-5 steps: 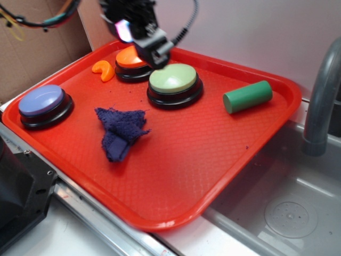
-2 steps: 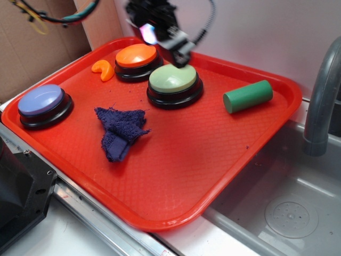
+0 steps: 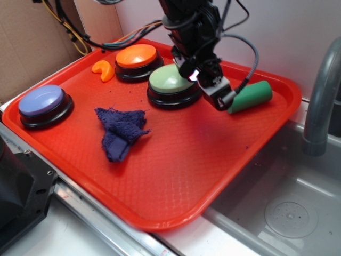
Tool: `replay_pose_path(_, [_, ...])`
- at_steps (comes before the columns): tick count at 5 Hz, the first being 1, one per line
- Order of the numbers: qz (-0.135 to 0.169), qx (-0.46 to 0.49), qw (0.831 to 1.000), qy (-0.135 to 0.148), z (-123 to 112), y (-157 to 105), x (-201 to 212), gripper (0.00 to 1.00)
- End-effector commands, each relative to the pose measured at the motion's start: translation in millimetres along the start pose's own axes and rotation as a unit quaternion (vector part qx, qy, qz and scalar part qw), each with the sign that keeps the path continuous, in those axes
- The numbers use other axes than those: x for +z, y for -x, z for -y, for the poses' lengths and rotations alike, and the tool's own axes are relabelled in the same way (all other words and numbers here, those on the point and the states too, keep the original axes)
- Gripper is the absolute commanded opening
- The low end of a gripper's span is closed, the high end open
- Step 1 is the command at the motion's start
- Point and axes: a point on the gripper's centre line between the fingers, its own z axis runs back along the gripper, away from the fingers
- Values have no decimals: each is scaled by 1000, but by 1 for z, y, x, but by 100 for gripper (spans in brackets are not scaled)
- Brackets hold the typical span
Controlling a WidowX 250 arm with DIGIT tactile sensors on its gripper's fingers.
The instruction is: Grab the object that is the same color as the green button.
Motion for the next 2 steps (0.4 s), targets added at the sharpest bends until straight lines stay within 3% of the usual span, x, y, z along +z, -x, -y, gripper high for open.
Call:
replay_pose_path(1, [33, -49, 998, -9, 17, -38, 5, 100])
replay_pose_path(2, [22, -57, 998, -16, 16, -47, -6, 100])
